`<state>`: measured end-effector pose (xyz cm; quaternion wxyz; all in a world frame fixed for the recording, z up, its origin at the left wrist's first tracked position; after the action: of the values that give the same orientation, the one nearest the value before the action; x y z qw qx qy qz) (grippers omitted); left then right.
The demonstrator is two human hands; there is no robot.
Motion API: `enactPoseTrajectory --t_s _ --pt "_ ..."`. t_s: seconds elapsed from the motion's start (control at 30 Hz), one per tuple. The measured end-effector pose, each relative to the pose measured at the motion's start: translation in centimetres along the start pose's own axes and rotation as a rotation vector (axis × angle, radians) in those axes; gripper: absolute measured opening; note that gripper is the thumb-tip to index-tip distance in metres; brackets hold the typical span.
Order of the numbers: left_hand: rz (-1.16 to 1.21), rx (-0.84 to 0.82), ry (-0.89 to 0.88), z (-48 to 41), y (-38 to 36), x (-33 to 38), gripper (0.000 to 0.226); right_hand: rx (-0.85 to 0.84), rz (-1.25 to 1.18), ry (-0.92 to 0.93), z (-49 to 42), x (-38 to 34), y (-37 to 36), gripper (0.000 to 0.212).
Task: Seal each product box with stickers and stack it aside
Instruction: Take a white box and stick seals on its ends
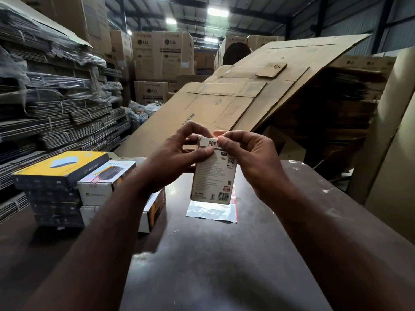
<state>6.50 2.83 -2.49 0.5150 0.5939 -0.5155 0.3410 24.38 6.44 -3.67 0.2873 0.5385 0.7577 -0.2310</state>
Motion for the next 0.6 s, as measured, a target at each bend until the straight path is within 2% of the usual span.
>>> enactPoseTrajectory --t_s 0.3,0.6 --pt "-0.043 0.035 -0.037 -0.03 0.25 -0.28 0.017 -0.001 0.032 -0.028 0.20 0.33 -0.22 0.009" --pt "-0.079 0.046 -0.100 0.08 0.22 0.06 0.020 0.020 -0.084 -0.103 0.00 0.27 -0.24 0.004"
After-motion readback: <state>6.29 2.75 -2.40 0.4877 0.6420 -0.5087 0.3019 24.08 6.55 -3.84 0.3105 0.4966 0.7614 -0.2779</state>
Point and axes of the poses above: each hand's wrist, its own z-axis away from the middle knuckle, its own y-axis out of the back of the hand, x = y × z, the point moved 1 cm from there along -z, towards the middle knuckle, and after that the axes turned 13 degrees about y, right-handed, at the moved point
